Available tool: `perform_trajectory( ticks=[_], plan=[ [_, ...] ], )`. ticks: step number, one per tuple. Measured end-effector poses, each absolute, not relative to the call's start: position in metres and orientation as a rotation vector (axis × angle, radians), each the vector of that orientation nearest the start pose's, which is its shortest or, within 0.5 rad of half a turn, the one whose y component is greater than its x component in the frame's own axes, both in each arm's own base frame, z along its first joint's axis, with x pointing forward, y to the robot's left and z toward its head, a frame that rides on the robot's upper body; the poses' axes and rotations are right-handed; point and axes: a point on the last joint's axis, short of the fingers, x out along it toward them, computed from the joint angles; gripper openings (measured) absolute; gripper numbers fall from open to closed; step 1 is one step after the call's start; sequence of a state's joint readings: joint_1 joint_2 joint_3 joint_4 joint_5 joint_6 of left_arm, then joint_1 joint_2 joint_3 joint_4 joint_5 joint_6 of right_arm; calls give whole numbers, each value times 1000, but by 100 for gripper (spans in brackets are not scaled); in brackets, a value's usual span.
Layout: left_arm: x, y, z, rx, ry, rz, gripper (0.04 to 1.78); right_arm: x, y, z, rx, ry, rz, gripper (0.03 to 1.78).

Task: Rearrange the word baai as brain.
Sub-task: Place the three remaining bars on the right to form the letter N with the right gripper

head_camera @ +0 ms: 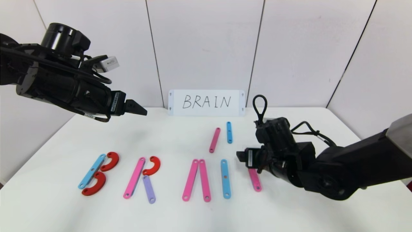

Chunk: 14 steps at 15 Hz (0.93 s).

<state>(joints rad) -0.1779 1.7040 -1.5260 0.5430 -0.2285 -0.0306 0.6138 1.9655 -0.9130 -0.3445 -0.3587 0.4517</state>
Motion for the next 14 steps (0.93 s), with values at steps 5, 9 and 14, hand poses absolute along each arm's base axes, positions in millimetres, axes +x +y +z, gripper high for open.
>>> perform_trajectory(
  ticks=[5, 9, 14],
  plan=[
    [295, -58, 274, -48, 728, -378, 174, 329, 197, 116, 6, 619, 123, 174],
    [293, -58, 276, -48, 725, -378, 174, 359, 205, 111, -18, 620, 174, 174],
    [293, -58, 276, -47, 724, -378, 174, 388, 208, 93, -39, 620, 178, 174]
  ],
)
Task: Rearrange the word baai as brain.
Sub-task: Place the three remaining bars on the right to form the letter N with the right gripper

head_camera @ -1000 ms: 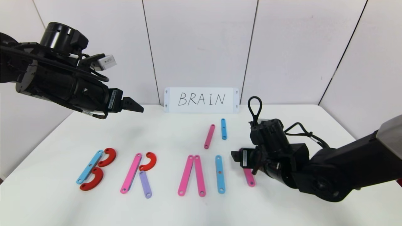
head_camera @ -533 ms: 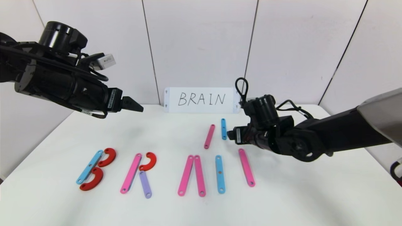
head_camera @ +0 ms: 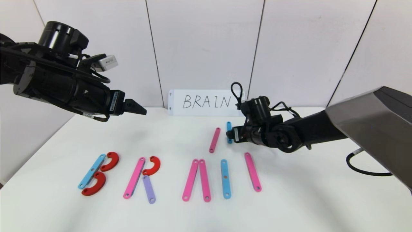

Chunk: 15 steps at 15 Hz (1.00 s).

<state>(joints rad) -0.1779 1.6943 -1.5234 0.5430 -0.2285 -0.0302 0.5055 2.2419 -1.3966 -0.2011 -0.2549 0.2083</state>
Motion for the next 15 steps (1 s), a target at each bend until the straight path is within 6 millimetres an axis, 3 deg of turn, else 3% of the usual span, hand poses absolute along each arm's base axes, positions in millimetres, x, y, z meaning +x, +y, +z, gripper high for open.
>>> perform_trajectory(
  ticks=[5, 11, 15],
  plan=[
    [294, -58, 276, -47, 725, -378, 174, 404, 212, 79, -54, 618, 173, 174],
    [294, -58, 275, -47, 727, -378, 174, 410, 215, 70, -56, 620, 175, 172],
    [294, -59, 275, -45, 728, -382, 174, 410, 217, 67, -56, 620, 178, 139]
  ],
)
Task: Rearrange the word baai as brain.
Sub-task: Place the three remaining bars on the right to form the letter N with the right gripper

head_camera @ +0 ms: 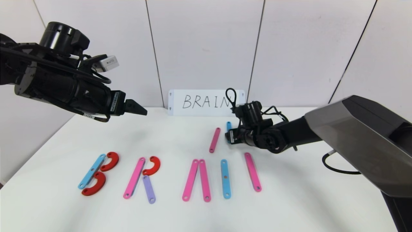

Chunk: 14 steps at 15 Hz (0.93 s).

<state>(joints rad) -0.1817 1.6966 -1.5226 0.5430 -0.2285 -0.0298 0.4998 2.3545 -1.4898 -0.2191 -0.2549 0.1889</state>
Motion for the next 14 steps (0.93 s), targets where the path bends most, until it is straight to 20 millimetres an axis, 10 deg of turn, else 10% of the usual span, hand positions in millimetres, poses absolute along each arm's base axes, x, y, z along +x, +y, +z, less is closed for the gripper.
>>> perform_trajectory(
  ticks=[7, 14],
  plan=[
    [293, -61, 274, -43, 732, -388, 174, 411, 218, 62, -53, 627, 175, 32],
    [293, -61, 274, -42, 732, -389, 174, 410, 218, 62, -52, 634, 173, 28]
  ],
)
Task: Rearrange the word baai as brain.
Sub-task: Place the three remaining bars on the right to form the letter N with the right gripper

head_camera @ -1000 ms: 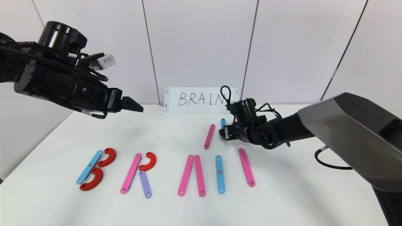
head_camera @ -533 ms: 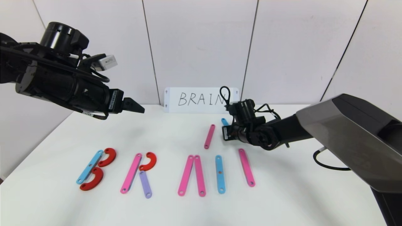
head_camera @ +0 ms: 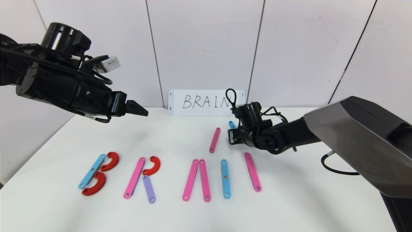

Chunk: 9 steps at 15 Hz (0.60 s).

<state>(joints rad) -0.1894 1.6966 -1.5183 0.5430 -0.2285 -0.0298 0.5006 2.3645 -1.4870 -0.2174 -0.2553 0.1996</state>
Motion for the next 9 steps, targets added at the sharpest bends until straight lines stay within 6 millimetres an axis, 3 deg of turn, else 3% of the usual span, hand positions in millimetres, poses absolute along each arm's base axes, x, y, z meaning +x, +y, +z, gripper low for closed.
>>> perform_trajectory(
  ticks=[5, 9],
  plan=[
    [293, -62, 273, -41, 733, -392, 174, 398, 212, 78, -33, 632, 169, 28],
    [293, -63, 273, -41, 733, -392, 174, 364, 194, 103, -9, 647, 198, 28]
  ],
)
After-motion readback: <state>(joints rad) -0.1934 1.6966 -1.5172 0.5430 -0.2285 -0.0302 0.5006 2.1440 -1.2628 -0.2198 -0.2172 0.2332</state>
